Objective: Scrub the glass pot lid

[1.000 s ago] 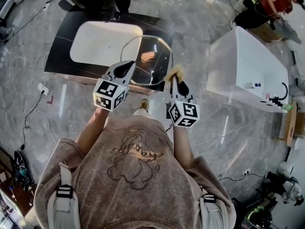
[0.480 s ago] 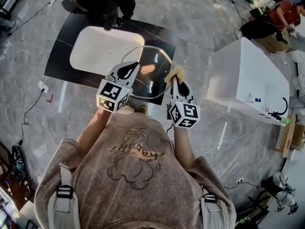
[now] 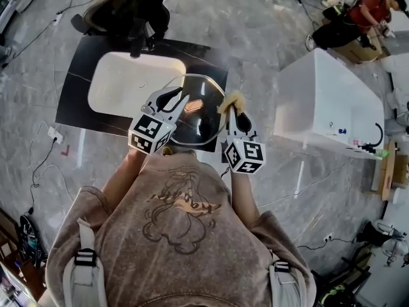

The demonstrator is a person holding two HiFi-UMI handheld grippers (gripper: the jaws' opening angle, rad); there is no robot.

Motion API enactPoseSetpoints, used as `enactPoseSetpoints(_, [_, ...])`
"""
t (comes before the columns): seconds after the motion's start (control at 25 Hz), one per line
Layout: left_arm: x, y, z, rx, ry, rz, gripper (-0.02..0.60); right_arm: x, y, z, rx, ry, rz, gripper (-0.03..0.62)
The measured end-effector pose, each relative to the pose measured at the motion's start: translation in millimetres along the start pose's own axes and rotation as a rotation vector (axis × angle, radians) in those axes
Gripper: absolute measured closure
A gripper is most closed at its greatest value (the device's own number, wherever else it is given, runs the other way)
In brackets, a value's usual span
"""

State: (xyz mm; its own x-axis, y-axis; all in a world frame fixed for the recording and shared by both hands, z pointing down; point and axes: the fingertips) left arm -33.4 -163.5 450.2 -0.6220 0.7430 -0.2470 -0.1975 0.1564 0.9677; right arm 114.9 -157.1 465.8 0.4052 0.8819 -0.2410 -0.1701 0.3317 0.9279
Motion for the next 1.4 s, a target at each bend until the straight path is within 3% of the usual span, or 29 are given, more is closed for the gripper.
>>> enactPoseSetpoints(0.08, [-6.3,-1.0,-0.9,0.008,0.008,0.021,0.398,-0.6,-0.9,2.9,0.001,0.007,0.002,0.553])
enactPoseSetpoints(0.12, [-10.0,-2.0,-1.4,0.011,0.011,0.034,0.274,-0.6,-0.9,4.6,0.001,0.011,0.001,0.553])
enactPoseSetpoints(0.16, [-14.0,-2.0,-0.8,0.011,0.022,0.037,0.241,-0.2,-0.8,6.3,0.002,0.015,0.001,0.552])
enactPoseSetpoints(0.36, [-33.0,12.8,17.3,-0.055,0.138,-0.031,0.236,5.6,2.4,15.4,-0.002,0.037,-0.009,0.553])
enactPoseSetpoints(0.56, [-47.5,42.4,30.8,-0.141,0.201,-0.114,0.237,9.0,8.6,21.0,-0.008,0.050,-0.022,0.553])
enactPoseSetpoints(0.72, [-60.2,76.6,38.4,-0.137,0.254,-0.172,0.238,11.0,10.7,21.7,-0.016,0.054,-0.029,0.553])
enactPoseSetpoints(1.16, [-90.1,156.3,46.4,-0.206,0.303,-0.377,0.299,11.8,22.9,19.3,-0.024,0.055,-0.056,0.553])
enactPoseSetpoints(1.4, [-97.6,173.6,47.3,-0.213,0.303,-0.423,0.329,12.9,29.2,22.1,-0.033,0.067,-0.070,0.553])
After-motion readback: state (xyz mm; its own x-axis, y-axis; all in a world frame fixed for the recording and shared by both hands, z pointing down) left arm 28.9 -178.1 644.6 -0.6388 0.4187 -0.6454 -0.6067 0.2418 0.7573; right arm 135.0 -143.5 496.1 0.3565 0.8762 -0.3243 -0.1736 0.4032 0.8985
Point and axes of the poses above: the fingertips, and each gripper's own axes: x backward along the fingers, z to its right, y out of its underside, and after that the axes turned 8 degrees about -x, right-handed
